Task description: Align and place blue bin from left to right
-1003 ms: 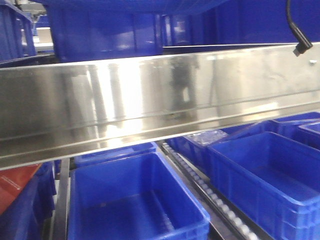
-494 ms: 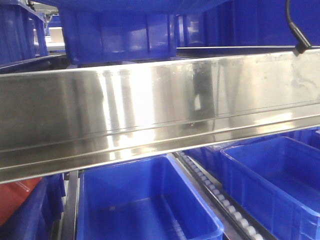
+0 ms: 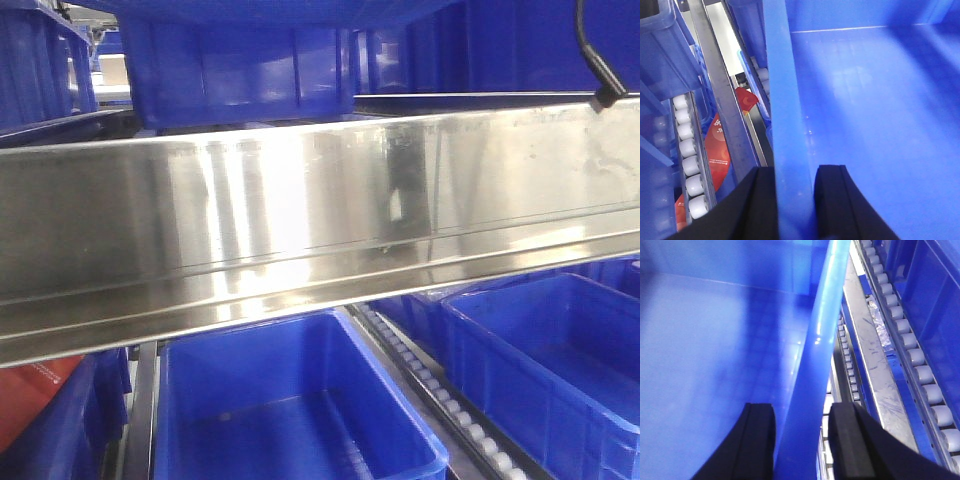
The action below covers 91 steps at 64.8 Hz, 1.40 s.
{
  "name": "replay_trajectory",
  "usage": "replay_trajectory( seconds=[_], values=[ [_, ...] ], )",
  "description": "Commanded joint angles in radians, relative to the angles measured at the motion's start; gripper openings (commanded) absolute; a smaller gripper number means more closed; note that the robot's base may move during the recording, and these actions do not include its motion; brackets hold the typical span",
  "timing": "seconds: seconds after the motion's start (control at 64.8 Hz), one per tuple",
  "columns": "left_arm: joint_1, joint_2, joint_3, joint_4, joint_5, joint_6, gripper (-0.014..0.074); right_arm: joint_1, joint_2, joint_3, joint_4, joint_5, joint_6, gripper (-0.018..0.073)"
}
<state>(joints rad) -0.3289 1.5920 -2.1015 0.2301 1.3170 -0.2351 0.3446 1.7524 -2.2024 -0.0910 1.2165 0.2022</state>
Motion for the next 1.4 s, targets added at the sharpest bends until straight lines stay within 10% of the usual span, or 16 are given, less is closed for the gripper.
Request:
replay_trajectory(
  seconds=[0.0, 1.003, 1.389],
  values=[
    [-0.015, -0.029, -0.025, -0.06, -0.096, 0.011, -0.001, 0.006, -0.008, -0.012, -0.009, -0.107, 0.025, -0.0079],
    [-0.015, -0.029, -0.025, -0.063, -0.096, 0.011, -0.001, 0.006, -0.008, -0.012, -0.009, -0.141, -0.008, -0.0079],
    [-0.015, 0.052, -0.025, -0.252, -0.096, -0.017, -0.001, -0.059, 0.037, -0.012, -0.005, -0.251, -0.084, -0.0079]
  ],
)
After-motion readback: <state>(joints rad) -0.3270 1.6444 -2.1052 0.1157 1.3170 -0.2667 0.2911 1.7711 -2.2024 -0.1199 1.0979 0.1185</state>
